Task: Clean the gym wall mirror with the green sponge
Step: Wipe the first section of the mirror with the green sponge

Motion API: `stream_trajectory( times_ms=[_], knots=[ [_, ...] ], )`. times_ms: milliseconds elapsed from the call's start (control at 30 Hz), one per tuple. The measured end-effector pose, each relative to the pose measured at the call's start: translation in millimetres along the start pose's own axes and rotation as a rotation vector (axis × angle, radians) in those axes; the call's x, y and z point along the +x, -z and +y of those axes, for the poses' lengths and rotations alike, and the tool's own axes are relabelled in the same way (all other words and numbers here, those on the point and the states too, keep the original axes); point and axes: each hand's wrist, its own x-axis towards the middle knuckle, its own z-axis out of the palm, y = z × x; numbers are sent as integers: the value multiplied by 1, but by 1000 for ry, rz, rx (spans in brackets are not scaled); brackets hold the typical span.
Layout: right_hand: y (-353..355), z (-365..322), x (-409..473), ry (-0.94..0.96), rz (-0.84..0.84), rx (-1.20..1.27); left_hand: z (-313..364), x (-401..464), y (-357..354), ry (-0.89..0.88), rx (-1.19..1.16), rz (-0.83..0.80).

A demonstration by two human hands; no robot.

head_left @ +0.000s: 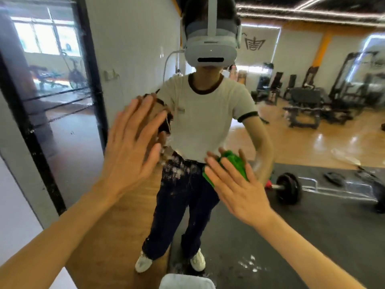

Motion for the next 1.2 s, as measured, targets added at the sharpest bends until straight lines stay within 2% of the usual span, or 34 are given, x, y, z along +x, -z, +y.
stream_trajectory(
  times_ms=[33, 167, 233, 333, 433, 500, 600, 667, 733, 833, 933, 1000, 1100, 1133, 1200],
  knots=[
    [5, 12, 27, -39, 51, -18, -11, -7, 3, 35, 15, 5],
    [20, 46, 123, -403, 251, 36, -38, -31, 6, 171, 26, 15],
    [17, 28, 109, -387, 229, 83, -43, -37, 4, 170, 29, 22],
    [0, -14, 29, -138, 37, 66, -46, -38, 2, 143, 24, 30],
    [-4, -12, 11, -10, 5, 9, -51, -40, -1, 95, 36, 43],
    [4, 10, 56, -80, 87, -7, -56, -41, -5, 76, 59, 65],
    [16, 37, 125, -344, 243, 23, -58, -40, -11, 76, 72, 107],
    [14, 27, 128, -389, 245, 61, -58, -41, -13, 65, 76, 126],
    [4, -2, 87, -285, 143, 62, -60, -42, -15, 50, 78, 133],
    [-11, -41, 6, -28, -31, 56, -60, -42, -15, 36, 90, 131],
    [-11, -34, 6, 88, -37, 6, -59, -41, -15, 52, 98, 131],
    [-3, -13, 48, -2, 59, 1, -60, -41, -15, 67, 87, 124],
    [7, 13, 119, -330, 232, 43, -60, -42, -14, 62, 90, 112],
    [9, 13, 131, -400, 257, 59, -60, -42, -13, 60, 88, 107],
    [9, -7, 124, -423, 236, 107, -60, -43, -13, 63, 78, 98]
  ],
)
